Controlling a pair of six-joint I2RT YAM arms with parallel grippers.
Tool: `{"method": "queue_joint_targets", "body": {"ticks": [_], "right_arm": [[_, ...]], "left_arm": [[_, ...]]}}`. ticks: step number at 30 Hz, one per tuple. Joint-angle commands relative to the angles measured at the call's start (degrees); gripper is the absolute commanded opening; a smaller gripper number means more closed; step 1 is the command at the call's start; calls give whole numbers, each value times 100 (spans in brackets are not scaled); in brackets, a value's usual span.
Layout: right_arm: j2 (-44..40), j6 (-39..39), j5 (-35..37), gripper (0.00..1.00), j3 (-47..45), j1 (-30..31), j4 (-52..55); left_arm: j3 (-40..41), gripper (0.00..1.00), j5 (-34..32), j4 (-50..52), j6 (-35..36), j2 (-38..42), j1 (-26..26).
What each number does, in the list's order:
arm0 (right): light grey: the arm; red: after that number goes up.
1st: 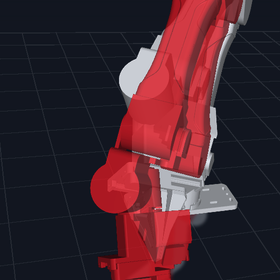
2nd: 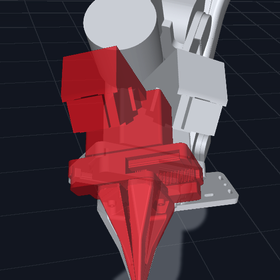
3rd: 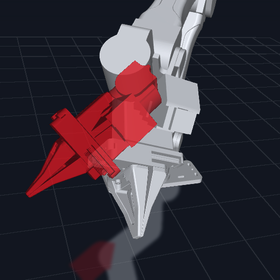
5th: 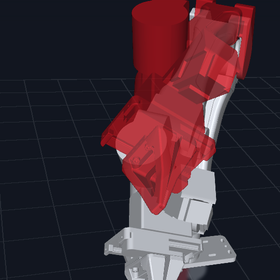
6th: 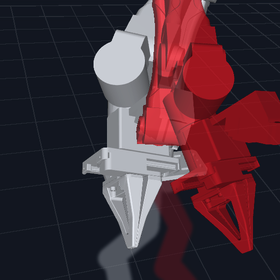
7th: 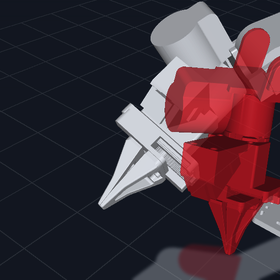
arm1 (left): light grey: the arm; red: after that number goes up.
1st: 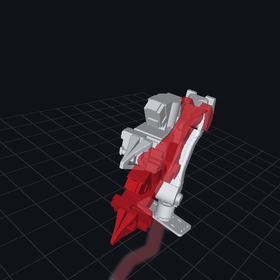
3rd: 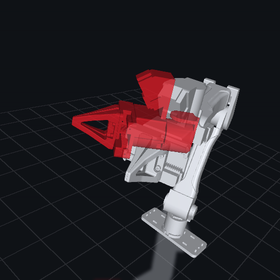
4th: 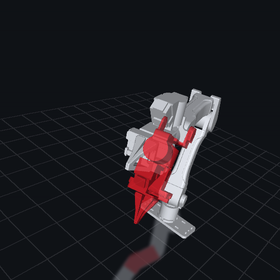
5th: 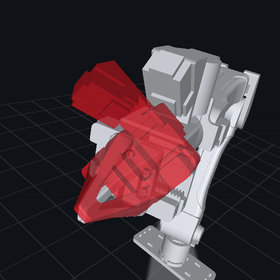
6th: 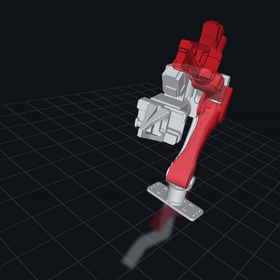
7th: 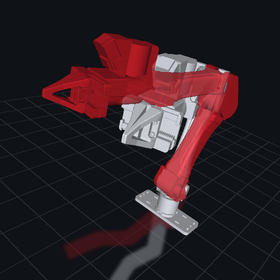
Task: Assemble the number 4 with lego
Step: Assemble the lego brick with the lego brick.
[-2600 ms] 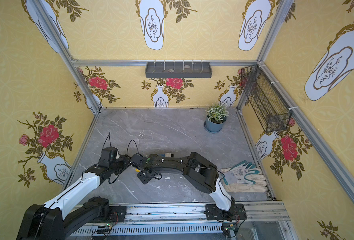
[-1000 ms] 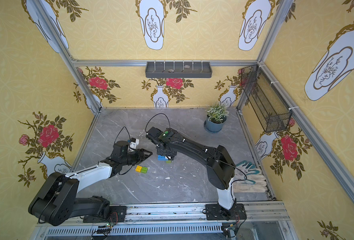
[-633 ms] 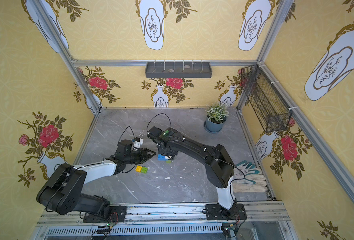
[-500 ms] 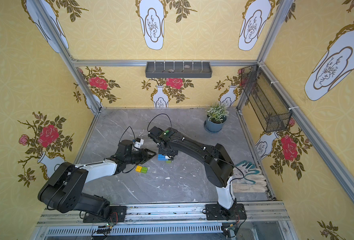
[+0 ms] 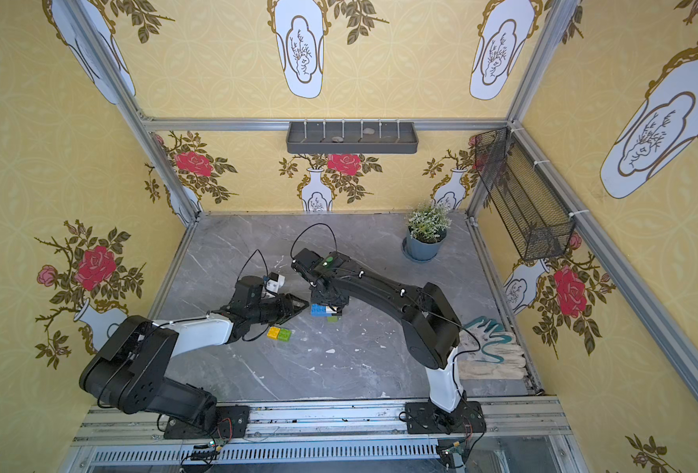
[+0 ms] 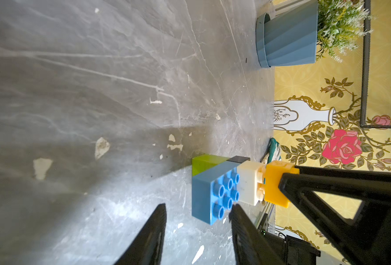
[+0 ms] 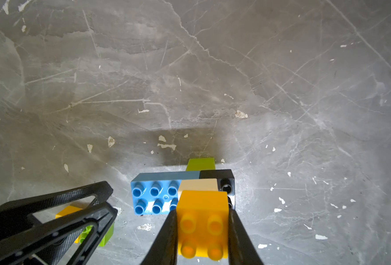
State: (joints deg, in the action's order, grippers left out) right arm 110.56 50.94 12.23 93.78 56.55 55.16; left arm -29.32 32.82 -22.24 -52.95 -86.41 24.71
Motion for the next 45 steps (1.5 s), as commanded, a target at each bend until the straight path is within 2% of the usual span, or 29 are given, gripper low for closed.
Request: {"method": "queue_joint_targets", "body": {"ticks": [1, 45], "right_arm": [[29, -52, -28, 20, -9, 7, -68], [-92, -24, 157, 19, -156, 93, -106]], "left_arm": [[-13, 48, 13, -123, 37, -42, -3], [-84, 47, 21, -118, 48, -174, -8]]}}
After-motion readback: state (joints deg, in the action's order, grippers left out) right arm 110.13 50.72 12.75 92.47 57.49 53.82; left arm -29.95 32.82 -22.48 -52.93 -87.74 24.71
